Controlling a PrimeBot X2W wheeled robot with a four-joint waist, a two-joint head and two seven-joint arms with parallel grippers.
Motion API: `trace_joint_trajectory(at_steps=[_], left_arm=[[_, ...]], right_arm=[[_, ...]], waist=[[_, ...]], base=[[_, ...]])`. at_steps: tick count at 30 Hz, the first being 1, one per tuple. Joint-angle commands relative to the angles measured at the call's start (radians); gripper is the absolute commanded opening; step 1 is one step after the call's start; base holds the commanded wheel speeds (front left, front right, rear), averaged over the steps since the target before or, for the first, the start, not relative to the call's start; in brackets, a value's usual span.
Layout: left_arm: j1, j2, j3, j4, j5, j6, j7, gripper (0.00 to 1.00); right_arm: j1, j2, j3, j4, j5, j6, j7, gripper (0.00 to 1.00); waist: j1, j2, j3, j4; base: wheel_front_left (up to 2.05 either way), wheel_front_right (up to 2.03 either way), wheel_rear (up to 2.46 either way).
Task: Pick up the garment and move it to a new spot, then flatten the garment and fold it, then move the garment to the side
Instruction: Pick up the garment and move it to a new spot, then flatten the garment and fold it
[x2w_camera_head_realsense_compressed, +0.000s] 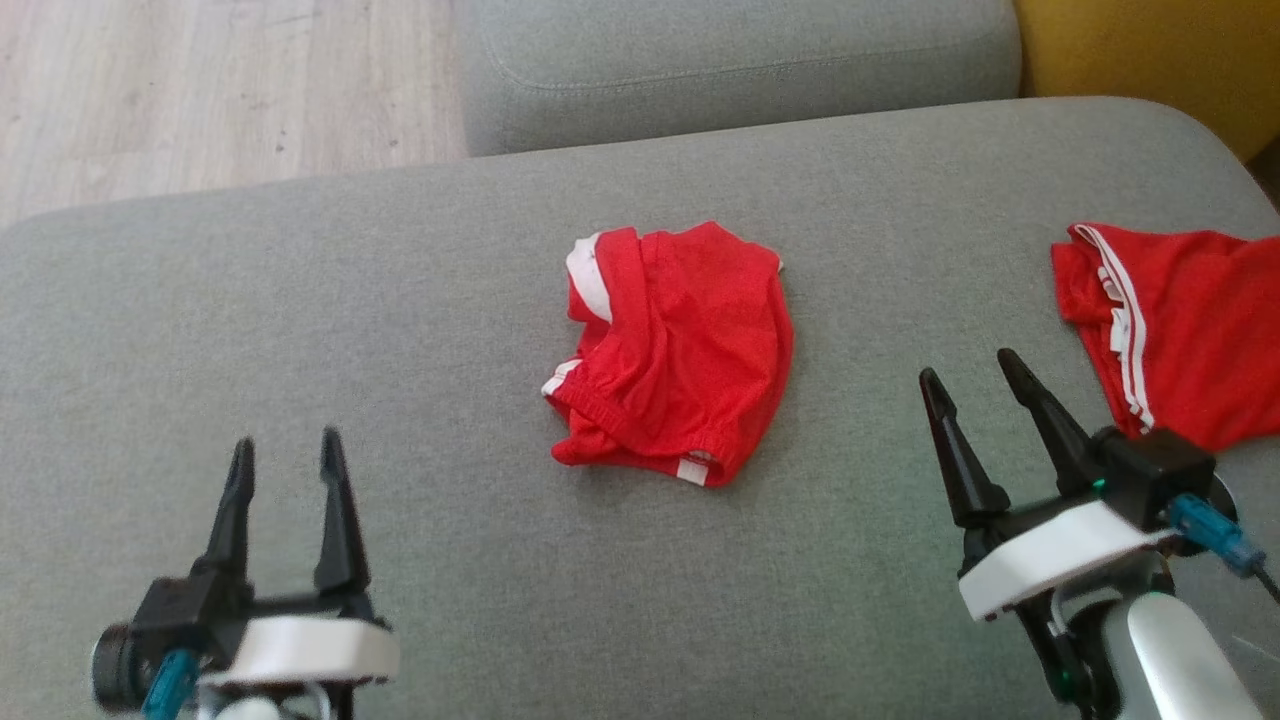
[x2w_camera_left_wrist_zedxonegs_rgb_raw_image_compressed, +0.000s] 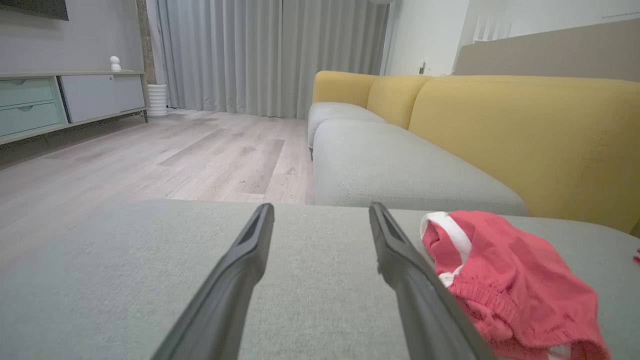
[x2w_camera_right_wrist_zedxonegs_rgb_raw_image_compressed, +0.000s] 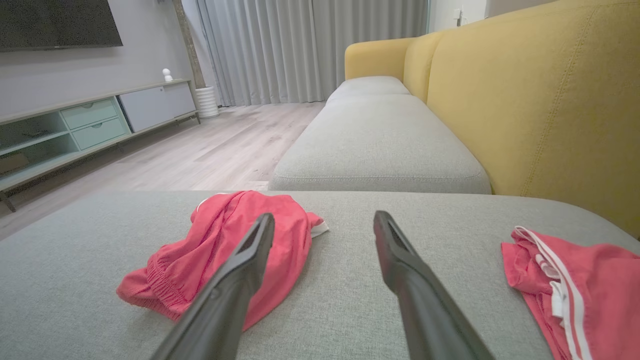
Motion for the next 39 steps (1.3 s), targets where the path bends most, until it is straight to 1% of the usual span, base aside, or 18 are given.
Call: trace_joint_trajectory(at_steps=[1,4,11,14,18,20,23,27,30,33,36,37,38,39], left_arm=[[-0.020,0.035,0.053,-0.043,-0.003,0.014,0.005,1.00],[0.015,0.053,0.062,-0.071,-0.006,0.033,0.022,1.00],[0.036,0.069,0.066,-0.104,-0.009,0.047,0.045,1.00],[0.030,0.071,0.062,-0.108,-0.010,0.045,0.050,1.00],[0.005,0.073,0.055,-0.107,-0.007,0.040,0.059,1.00],[-0.014,0.072,0.053,-0.102,-0.006,0.038,0.063,1.00],[-0.042,0.068,0.051,-0.091,-0.005,0.033,0.065,1.00],[-0.074,0.062,0.042,-0.072,-0.006,0.023,0.069,1.00],[-0.096,0.059,0.034,-0.056,-0.006,0.013,0.071,1.00],[-0.115,0.054,0.026,-0.041,-0.006,0.003,0.072,1.00],[-0.129,0.050,0.020,-0.024,-0.006,-0.004,0.068,1.00],[-0.134,0.049,0.019,-0.018,-0.006,-0.007,0.066,1.00],[-0.138,0.047,0.017,-0.011,-0.006,-0.010,0.064,1.00],[-0.144,0.045,0.014,-0.004,-0.007,-0.014,0.063,1.00]], right_arm=[[0.002,-0.003,0.011,-0.038,0.006,0.007,0.004,1.00],[0.010,-0.002,0.007,-0.038,0.006,0.007,0.008,1.00],[0.010,-0.010,0.027,-0.037,0.015,0.007,0.019,1.00],[-0.004,-0.012,0.072,-0.038,0.023,0.007,0.026,1.00],[-0.049,-0.009,0.173,-0.010,0.037,0.007,0.064,1.00],[-0.084,-0.005,0.239,0.028,0.039,0.007,0.093,1.00],[-0.147,0.016,0.306,0.115,0.020,0.007,0.118,1.00],[-0.231,0.051,0.352,0.268,-0.019,0.007,0.130,1.00],[-0.296,0.063,0.390,0.390,-0.049,0.007,0.135,1.00],[-0.353,0.078,0.414,0.484,-0.051,0.007,0.110,1.00],[-0.404,0.092,0.408,0.573,-0.051,0.007,0.076,1.00],[-0.420,0.096,0.402,0.600,-0.050,0.007,0.067,0.45],[-0.435,0.100,0.395,0.623,-0.047,0.007,0.052,0.00],[-0.449,0.103,0.389,0.644,-0.044,0.007,0.044,0.00]], waist=[[0.0001,0.0000,-0.004,0.004],[0.0001,0.0000,-0.010,0.008],[0.0001,0.0000,-0.012,0.015],[0.0001,0.0000,-0.004,0.019],[0.0001,0.0000,0.014,0.021],[0.0001,0.0000,0.024,0.021],[0.0001,0.0000,0.038,0.021],[0.0001,0.0000,0.058,0.022],[0.0001,0.0000,0.072,0.025],[0.0001,0.0000,0.084,0.028],[0.0001,0.0000,0.091,0.028],[0.0001,0.0000,0.092,0.029],[0.0001,0.0000,0.092,0.029],[0.0001,0.0000,0.092,0.030]], base=[[0.00,0.00,0.00],[0.00,0.00,0.00],[0.00,0.00,0.00],[0.00,0.00,0.00],[0.00,0.00,0.00],[0.00,0.00,0.00],[0.00,0.00,0.00],[0.00,0.00,0.00],[0.00,0.00,0.00],[0.00,0.00,0.00],[0.00,0.00,0.00],[0.00,0.00,0.00],[0.00,0.00,0.00],[0.00,0.00,0.00]])
